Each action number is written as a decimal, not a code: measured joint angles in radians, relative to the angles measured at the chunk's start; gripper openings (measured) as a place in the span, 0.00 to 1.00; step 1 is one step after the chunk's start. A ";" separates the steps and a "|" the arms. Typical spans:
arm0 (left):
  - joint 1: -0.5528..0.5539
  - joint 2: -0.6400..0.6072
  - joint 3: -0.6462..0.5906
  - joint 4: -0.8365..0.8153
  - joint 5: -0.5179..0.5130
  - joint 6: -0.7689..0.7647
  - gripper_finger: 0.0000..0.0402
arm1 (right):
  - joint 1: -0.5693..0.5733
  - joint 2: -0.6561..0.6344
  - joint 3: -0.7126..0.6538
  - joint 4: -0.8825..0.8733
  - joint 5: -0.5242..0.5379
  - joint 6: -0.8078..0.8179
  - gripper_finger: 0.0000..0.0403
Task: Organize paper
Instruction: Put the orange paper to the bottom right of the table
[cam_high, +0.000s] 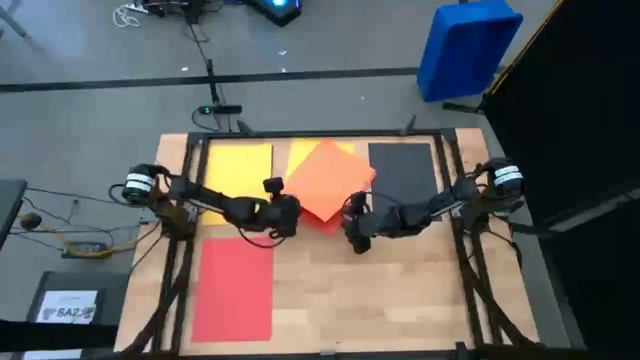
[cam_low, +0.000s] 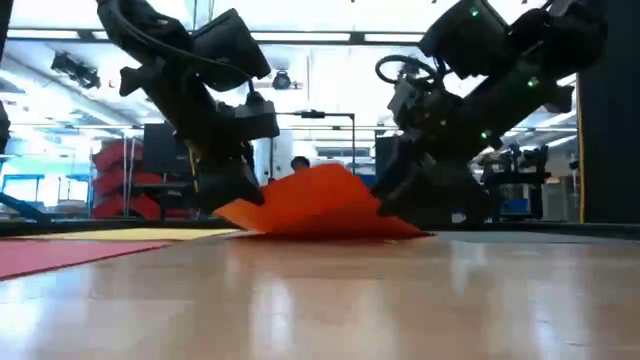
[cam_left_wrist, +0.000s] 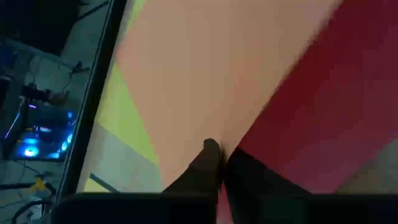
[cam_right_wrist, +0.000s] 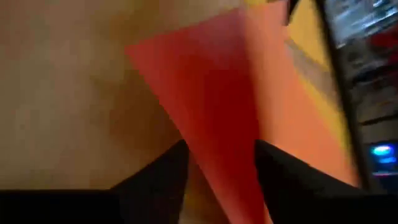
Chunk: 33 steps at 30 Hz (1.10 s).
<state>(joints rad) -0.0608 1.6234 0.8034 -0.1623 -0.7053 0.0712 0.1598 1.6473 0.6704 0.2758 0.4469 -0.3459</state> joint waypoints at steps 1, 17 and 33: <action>0.000 0.000 0.013 -0.022 0.000 -0.002 0.00 | 0.002 -0.017 0.000 -0.020 -0.003 0.023 0.48; -0.054 0.000 0.442 -0.568 0.004 -0.138 0.00 | 0.071 -0.581 0.000 -0.457 0.180 0.240 0.56; -0.317 0.060 0.681 -0.520 0.182 -0.369 0.00 | 0.055 -0.954 0.000 -0.488 0.240 0.388 0.50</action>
<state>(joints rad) -0.3774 1.6836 1.4849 -0.6826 -0.5235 -0.2979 0.2145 0.6932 0.6701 -0.2119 0.6870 0.0420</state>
